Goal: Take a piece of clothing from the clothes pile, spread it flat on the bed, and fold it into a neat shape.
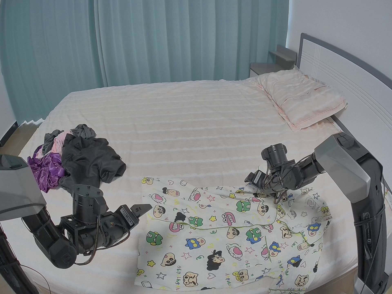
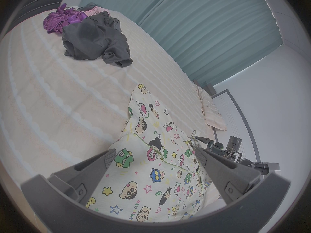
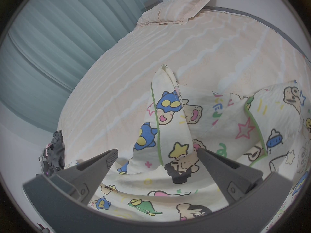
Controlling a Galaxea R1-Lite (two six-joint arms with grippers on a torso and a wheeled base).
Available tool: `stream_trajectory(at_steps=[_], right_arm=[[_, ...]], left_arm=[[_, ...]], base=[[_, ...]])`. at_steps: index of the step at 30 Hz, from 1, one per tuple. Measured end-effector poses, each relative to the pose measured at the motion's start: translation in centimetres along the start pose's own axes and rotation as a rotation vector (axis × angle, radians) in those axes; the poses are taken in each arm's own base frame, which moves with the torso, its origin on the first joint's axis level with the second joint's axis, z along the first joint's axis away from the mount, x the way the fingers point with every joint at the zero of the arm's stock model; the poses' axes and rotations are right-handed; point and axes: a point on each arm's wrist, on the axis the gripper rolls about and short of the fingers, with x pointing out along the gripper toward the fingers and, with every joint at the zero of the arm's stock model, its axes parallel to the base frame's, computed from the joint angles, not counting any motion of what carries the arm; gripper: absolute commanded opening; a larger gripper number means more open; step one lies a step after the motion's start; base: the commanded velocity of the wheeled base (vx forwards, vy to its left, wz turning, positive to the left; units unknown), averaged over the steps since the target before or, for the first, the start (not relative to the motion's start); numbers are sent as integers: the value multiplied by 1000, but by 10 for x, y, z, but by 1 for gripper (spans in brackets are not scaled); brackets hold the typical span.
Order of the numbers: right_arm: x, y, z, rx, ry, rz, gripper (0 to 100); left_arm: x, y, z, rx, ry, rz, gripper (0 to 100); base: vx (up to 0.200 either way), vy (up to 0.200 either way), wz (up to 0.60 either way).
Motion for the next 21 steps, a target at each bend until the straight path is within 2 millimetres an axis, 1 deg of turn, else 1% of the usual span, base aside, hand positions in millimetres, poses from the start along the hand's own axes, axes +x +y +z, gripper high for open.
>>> stream_trajectory(at_steps=[6,13,17,21], right_arm=[[0,1,0,-27,2,-6,100],[0,9,3,-29,37,55,100],[2,21,12,3,4,96,100],[1,39,22,115,-31,161,100]], left_arm=[[0,0,0,0,1,1,100],[0,0,0,0,0,2,100],[0,0,0,0,0,2,100],[0,0,0,0,0,2,100]], base=[[0,0,0],[0,0,0],[0,0,0],[0,0,0]])
